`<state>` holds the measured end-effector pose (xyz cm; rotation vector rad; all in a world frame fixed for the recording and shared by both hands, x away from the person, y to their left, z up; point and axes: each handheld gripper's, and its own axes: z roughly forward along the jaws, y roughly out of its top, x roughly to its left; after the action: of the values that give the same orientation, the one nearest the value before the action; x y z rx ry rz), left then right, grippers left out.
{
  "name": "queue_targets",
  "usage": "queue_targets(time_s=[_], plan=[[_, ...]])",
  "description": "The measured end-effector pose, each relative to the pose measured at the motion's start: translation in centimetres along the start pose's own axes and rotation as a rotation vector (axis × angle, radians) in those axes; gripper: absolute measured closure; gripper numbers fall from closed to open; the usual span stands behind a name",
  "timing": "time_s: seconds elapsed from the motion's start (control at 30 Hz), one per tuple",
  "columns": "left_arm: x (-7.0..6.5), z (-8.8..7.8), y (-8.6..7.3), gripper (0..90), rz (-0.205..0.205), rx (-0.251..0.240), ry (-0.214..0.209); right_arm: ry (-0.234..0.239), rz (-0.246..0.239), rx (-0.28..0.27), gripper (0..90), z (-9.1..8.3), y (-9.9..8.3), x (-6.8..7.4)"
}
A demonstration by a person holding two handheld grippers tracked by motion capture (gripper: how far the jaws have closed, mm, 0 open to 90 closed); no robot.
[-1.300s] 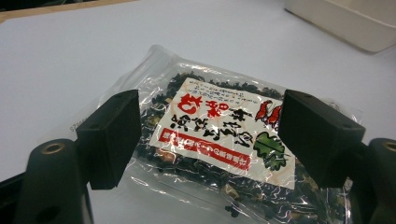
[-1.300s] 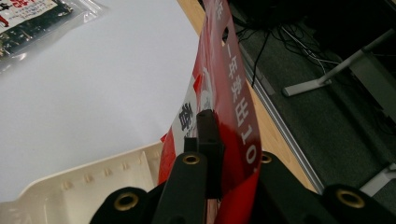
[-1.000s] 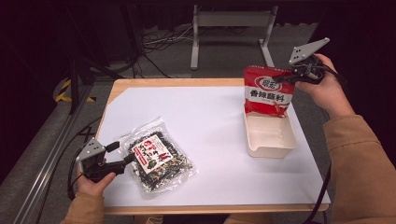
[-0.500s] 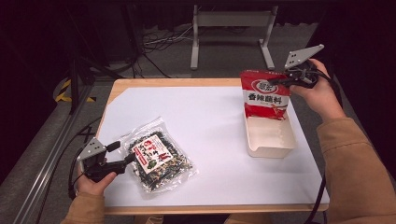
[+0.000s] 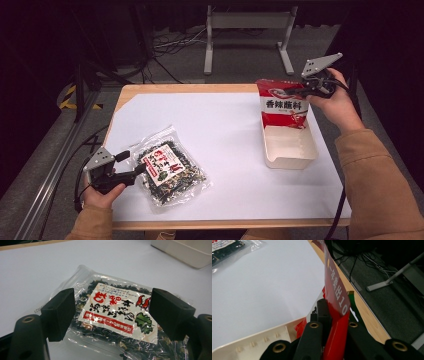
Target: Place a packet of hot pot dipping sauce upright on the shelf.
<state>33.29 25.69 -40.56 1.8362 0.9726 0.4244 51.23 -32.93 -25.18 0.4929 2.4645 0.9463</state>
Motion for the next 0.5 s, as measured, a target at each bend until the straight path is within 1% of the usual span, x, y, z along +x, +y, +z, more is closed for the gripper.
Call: queue_targets(time_s=[0.03, 0.13, 0.23, 0.3, 0.37, 0.5], plan=[[0.0, 0.0, 0.0, 22.3, 0.0, 0.0, 0.0, 0.0, 0.0, 0.0, 88.6, 0.0, 0.0, 0.0], [0.0, 0.0, 0.0, 22.3, 0.001, 0.0, 0.0, -0.013, 0.032, -0.008, 88.7, -0.2, -0.3, -0.2], [0.0, 0.1, 0.0, 22.4, 0.001, 0.001, -0.001, -0.014, 0.052, -0.005, 88.5, -0.4, -0.6, -0.2], [0.0, 0.1, 0.1, 22.3, 0.003, 0.0, -0.001, -0.017, 0.062, -0.014, 88.2, -0.6, -0.9, -0.3], [-0.1, 0.2, 0.1, 22.3, 0.003, 0.002, -0.002, -0.03, 0.071, -0.023, 85.9, -0.8, -1.0, -0.3], [-0.1, 0.3, 0.1, 22.3, 0.003, 0.005, -0.007, -0.049, 0.092, -0.017, 79.3, -0.9, -1.3, -0.4]])
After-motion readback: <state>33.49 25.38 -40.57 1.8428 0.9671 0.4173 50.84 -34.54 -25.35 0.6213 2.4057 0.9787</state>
